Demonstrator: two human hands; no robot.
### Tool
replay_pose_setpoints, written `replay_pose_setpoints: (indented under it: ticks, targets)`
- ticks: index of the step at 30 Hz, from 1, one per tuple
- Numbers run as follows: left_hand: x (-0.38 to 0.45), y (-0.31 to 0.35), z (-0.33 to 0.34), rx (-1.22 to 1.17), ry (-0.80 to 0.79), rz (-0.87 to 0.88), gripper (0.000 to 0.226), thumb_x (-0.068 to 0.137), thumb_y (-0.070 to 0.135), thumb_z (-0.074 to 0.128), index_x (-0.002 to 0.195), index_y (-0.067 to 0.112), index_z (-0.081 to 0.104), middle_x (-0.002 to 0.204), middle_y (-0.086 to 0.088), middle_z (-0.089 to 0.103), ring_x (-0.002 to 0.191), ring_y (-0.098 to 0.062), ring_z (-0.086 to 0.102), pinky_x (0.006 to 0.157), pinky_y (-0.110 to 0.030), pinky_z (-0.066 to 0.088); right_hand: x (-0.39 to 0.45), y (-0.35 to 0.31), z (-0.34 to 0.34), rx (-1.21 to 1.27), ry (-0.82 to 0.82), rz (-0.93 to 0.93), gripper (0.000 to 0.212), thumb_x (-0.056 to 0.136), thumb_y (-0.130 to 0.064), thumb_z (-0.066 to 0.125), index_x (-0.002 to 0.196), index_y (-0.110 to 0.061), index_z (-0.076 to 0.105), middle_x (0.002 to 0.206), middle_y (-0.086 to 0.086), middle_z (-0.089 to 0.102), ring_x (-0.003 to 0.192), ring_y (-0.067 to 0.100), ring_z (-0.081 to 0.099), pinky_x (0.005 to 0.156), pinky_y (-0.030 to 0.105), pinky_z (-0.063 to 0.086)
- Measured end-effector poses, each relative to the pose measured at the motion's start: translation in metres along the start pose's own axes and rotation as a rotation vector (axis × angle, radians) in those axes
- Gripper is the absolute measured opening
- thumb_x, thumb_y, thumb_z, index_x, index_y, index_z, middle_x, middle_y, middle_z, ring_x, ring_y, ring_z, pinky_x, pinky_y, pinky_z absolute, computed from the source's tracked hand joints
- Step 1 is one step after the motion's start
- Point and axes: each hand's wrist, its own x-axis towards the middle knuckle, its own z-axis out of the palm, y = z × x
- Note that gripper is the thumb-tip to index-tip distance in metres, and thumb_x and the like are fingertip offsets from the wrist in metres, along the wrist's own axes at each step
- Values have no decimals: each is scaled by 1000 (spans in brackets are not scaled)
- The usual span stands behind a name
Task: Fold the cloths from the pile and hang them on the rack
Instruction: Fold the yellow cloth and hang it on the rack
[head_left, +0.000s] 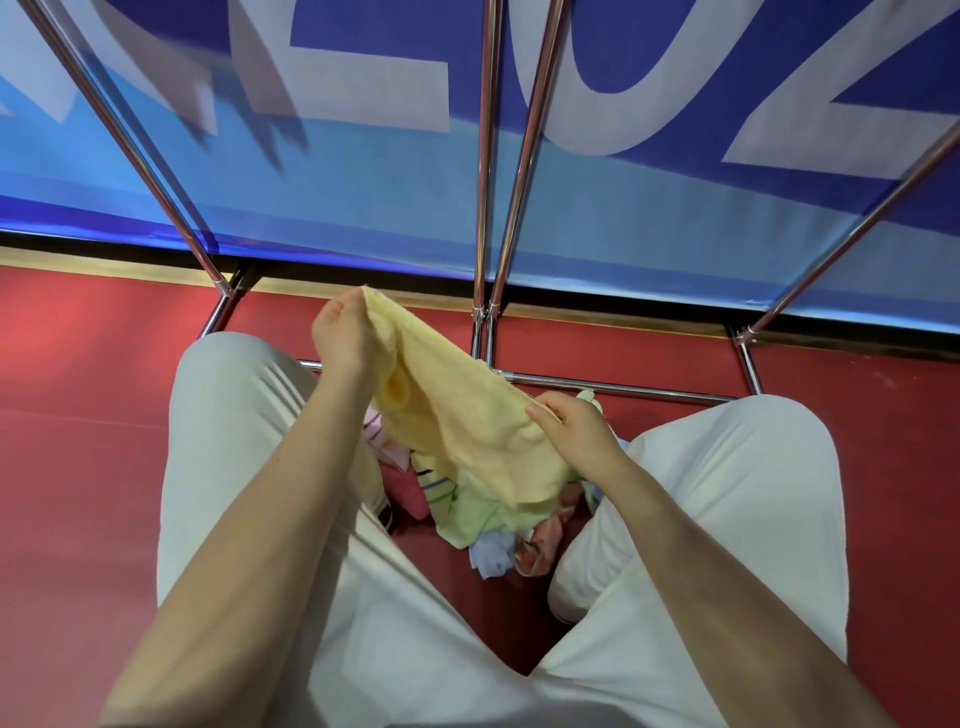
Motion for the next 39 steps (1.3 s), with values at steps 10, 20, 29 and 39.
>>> replay_pose_setpoints:
  ticks: [10, 20, 29, 39]
  targets:
    - [9, -2, -10, 7, 35, -5, 23, 99, 22, 51, 78, 20, 59, 80, 2, 59, 78, -12, 56, 72, -22, 49, 2, 4, -7, 20, 91, 88, 31, 98, -20, 48, 68, -21, 46, 72, -3, 47, 67, 11, 43, 63, 30, 30]
    - [12, -17, -6, 258, -31, -93, 17, 97, 21, 53, 87, 16, 64, 81, 1, 58, 82, -18, 55, 81, -29, 49, 7, 0, -16, 247, 315, 251, 30, 101, -18, 40, 91, 4, 58, 85, 12, 55, 79, 20, 47, 68, 31, 32]
    - [-7, -22, 8, 285, -233, -275, 12, 86, 17, 56, 77, 9, 55, 72, -6, 51, 69, -21, 50, 63, -32, 41, 8, -5, -14, 310, 388, 230, 27, 99, -19, 40, 97, -1, 60, 89, 8, 59, 83, 20, 53, 71, 32, 38]
    - [-23, -41, 18, 319, -462, -148, 23, 91, -4, 48, 80, 13, 59, 67, -3, 54, 57, -14, 49, 52, -24, 41, 3, -21, -16, 509, 299, 188, 24, 96, -9, 46, 103, -13, 68, 105, -7, 64, 102, 7, 56, 77, 10, 38]
